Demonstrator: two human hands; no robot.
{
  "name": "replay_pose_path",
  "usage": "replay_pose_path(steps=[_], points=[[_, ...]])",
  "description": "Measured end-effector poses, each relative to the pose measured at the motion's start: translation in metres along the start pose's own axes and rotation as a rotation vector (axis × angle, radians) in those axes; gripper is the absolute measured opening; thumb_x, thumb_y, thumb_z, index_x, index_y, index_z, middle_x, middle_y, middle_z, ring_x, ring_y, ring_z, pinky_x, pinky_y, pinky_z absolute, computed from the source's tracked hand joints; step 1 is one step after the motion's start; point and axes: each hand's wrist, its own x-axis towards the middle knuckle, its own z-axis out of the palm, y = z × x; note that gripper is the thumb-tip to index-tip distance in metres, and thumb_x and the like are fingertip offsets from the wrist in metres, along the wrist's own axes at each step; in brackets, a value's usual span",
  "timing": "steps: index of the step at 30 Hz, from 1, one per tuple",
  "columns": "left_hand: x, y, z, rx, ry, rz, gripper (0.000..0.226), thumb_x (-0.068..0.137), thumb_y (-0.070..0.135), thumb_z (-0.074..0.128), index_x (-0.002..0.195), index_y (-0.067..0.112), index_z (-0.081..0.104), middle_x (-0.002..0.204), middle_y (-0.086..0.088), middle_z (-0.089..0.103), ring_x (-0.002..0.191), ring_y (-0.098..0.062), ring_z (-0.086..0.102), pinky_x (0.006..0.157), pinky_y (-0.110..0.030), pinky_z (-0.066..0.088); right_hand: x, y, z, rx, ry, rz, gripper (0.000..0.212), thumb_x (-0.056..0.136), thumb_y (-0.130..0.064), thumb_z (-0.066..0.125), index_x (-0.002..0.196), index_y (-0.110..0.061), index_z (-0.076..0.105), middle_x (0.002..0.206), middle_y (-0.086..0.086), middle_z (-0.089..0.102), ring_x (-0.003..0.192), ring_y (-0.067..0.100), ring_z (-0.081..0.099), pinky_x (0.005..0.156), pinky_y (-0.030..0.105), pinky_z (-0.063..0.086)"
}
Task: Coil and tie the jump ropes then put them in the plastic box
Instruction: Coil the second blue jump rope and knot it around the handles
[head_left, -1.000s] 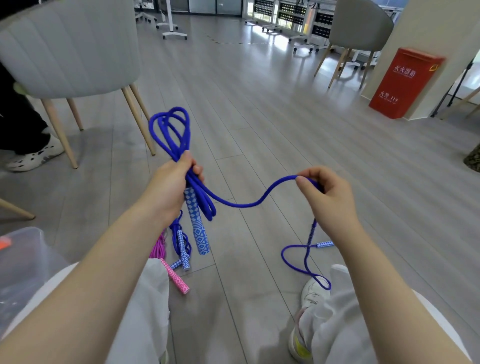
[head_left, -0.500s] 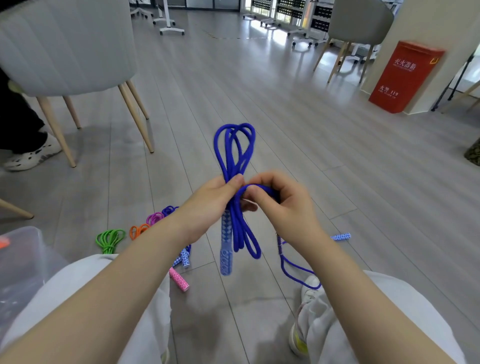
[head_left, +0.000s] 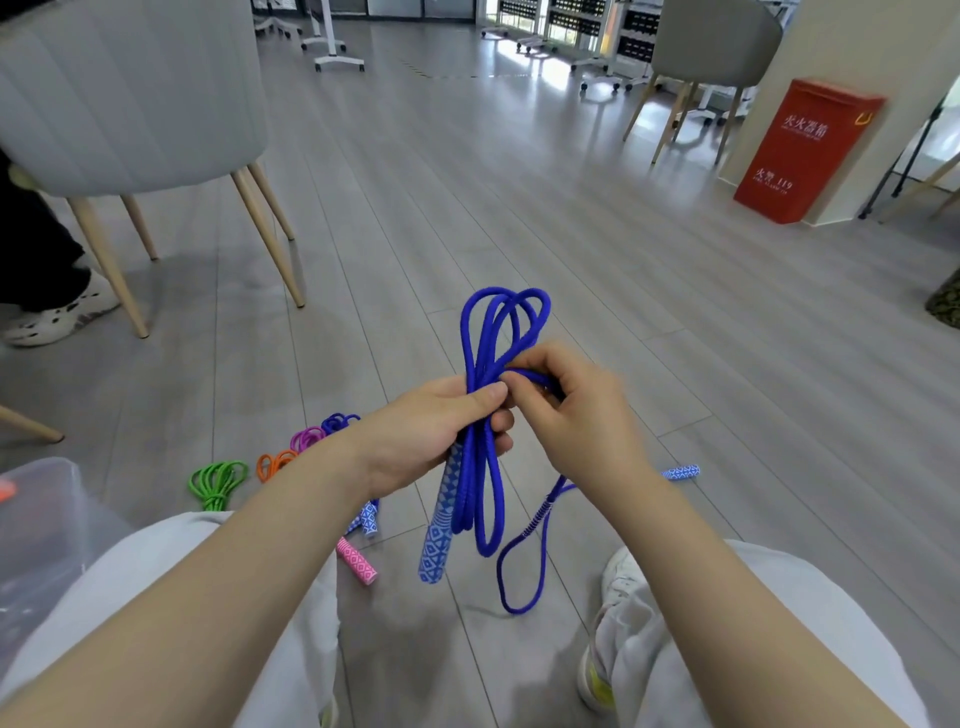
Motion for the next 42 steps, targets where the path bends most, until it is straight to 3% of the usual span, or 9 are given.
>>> replay_pose_path(steps=[7, 10, 14, 16, 19, 25, 30, 36, 42], points=[[0.004, 0.000, -0.001, -0.049, 0.072, 0.006, 0.018, 0.101, 0.024, 0.048, 0.101, 0.014, 0.064, 0.068, 0.001, 0.054, 0.072, -0.016, 0.060, 0.090, -0.039, 0.051, 0.009, 0.005, 0.000, 0.073, -0.061, 0.217, 0.024, 0.087, -0.046, 0.064, 0.083, -0.024, 0.054, 0.056, -0.013, 0.050, 0.053, 0.003, 0.045, 0.054, 0.026, 0.042], [0.007, 0.002, -0.009, -0.119, 0.122, 0.047, 0.021, 0.101, 0.025, 0.047, 0.085, 0.015, 0.056, 0.065, 0.002, 0.050, 0.069, -0.017, 0.056, 0.089, -0.040, 0.048, 0.014, 0.007, -0.010, 0.178, -0.233, 0.331, 0.029, 0.089, -0.046, 0.062, 0.088, -0.018, 0.061, 0.066, -0.005, 0.058, 0.062, 0.009, 0.055, 0.071, 0.041, 0.054], [0.005, 0.013, -0.025, -0.383, 0.160, 0.155, 0.019, 0.102, 0.021, 0.043, 0.086, 0.012, 0.049, 0.063, 0.003, 0.045, 0.062, -0.015, 0.052, 0.079, -0.031, 0.050, 0.011, 0.015, -0.025, 0.197, -0.486, 0.378, 0.028, 0.093, -0.041, 0.059, 0.091, -0.013, 0.064, 0.076, 0.002, 0.067, 0.085, 0.023, 0.069, 0.093, 0.042, 0.053], [0.003, 0.019, -0.038, -0.472, 0.177, 0.201, 0.021, 0.101, 0.024, 0.041, 0.084, 0.013, 0.048, 0.062, 0.004, 0.044, 0.061, -0.013, 0.051, 0.076, -0.028, 0.050, 0.010, 0.020, -0.033, 0.175, -0.502, 0.392, 0.025, 0.094, -0.038, 0.057, 0.090, -0.015, 0.066, 0.078, 0.003, 0.067, 0.091, 0.026, 0.068, 0.096, 0.044, 0.052], [-0.001, 0.027, -0.059, -0.581, 0.253, 0.265, 0.025, 0.102, 0.028, 0.040, 0.081, 0.017, 0.046, 0.062, 0.007, 0.043, 0.061, -0.011, 0.052, 0.076, -0.027, 0.049, 0.008, 0.028, -0.045, 0.119, -0.503, 0.426, 0.024, 0.095, -0.036, 0.056, 0.091, -0.016, 0.068, 0.077, 0.002, 0.066, 0.081, 0.019, 0.064, 0.097, 0.043, 0.050], [-0.003, 0.025, -0.079, -0.794, 0.629, 0.386, 0.030, 0.103, 0.027, 0.041, 0.074, 0.020, 0.043, 0.059, 0.009, 0.044, 0.059, -0.008, 0.050, 0.075, -0.027, 0.046, 0.006, 0.032, -0.058, 0.084, -0.385, 0.450, 0.018, 0.097, -0.023, 0.054, 0.092, -0.017, 0.070, 0.073, -0.003, 0.066, 0.074, 0.011, 0.061, 0.085, 0.033, 0.051], [0.007, 0.018, -0.055, -0.492, 0.666, 0.282, 0.029, 0.103, 0.026, 0.043, 0.075, 0.019, 0.045, 0.054, 0.009, 0.046, 0.056, -0.009, 0.051, 0.066, -0.024, 0.047, 0.007, 0.015, -0.027, 0.256, -0.142, 0.391, 0.019, 0.098, -0.019, 0.053, 0.091, -0.019, 0.071, 0.066, -0.004, 0.061, 0.064, 0.010, 0.055, 0.068, 0.026, 0.049], [0.009, 0.008, -0.020, -0.235, 0.490, 0.172, 0.021, 0.102, 0.028, 0.045, 0.087, 0.014, 0.051, 0.061, 0.004, 0.050, 0.062, -0.013, 0.055, 0.075, -0.032, 0.051, 0.003, -0.010, 0.015, 0.550, -0.100, 0.331, 0.019, 0.098, -0.011, 0.053, 0.107, -0.014, 0.069, 0.066, -0.002, 0.060, 0.061, 0.006, 0.052, 0.062, 0.021, 0.046], [0.011, 0.004, -0.011, -0.116, 0.452, 0.149, 0.025, 0.101, 0.031, 0.045, 0.093, 0.014, 0.060, 0.066, 0.004, 0.058, 0.066, -0.010, 0.061, 0.077, -0.032, 0.053, 0.000, -0.014, 0.025, 0.304, -0.083, 0.134, 0.025, 0.097, -0.012, 0.054, 0.100, -0.030, 0.071, 0.073, -0.024, 0.065, 0.070, 0.000, 0.059, 0.065, 0.015, 0.047]])
